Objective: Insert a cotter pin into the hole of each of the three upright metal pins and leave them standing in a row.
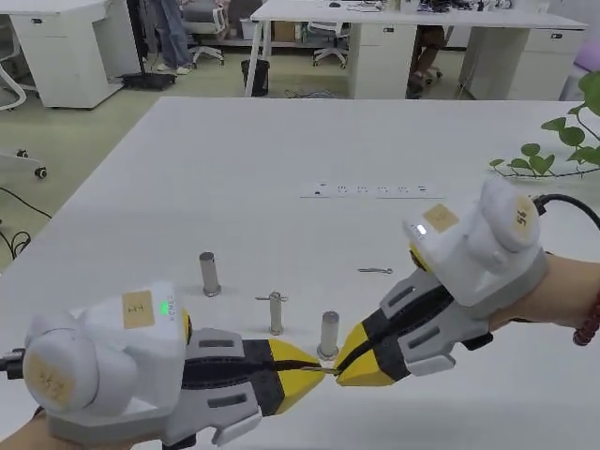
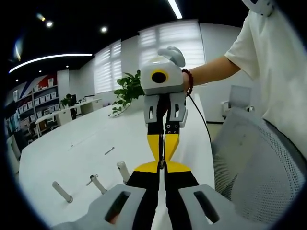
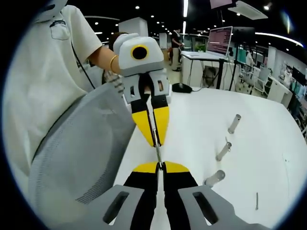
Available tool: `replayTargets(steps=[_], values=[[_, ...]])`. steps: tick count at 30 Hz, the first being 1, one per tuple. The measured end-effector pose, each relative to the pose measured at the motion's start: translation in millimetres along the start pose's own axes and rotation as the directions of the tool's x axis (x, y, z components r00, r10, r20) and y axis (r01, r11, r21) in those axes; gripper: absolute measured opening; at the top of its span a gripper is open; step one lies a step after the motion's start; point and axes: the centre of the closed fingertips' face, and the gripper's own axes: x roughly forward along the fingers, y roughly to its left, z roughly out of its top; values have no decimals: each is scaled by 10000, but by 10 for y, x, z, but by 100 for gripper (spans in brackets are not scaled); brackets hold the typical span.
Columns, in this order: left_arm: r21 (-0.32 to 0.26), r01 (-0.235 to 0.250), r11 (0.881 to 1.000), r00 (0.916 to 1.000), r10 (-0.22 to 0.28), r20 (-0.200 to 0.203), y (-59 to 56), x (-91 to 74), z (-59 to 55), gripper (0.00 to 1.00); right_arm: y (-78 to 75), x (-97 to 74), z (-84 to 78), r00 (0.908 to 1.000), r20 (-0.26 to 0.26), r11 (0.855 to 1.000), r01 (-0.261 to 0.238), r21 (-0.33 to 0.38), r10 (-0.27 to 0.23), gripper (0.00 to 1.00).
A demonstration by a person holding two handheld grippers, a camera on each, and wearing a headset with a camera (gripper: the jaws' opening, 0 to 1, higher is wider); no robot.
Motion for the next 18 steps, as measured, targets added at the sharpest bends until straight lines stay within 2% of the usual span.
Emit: replayTargets(steps=[4, 6, 8, 11, 18], values=[[32, -33, 10000, 10000, 33, -58, 3, 19, -16, 1, -13, -18, -18, 9999, -107, 10000, 7, 22, -7, 3], [39, -135, 9999, 9998, 136, -143, 17, 31, -33, 2, -11, -23, -38, 9997, -243, 10000, -15, -7, 15, 3], [-211, -378, 9991, 9991, 373, -209, 57, 33, -50, 3, -19, -29, -59, 9991, -412, 10000, 53, -62, -56, 3], [-263, -532, 9982, 9984, 528, -177, 88, 43, -60, 4, -50, -45, -104, 9973, -700, 9997, 214, -145, -224, 3], [-492, -1011, 9937, 9947, 1001, -228, 163, 85, -129, 17, -185, -90, -293, 9824, -1691, 9967, 753, -300, -794, 3]])
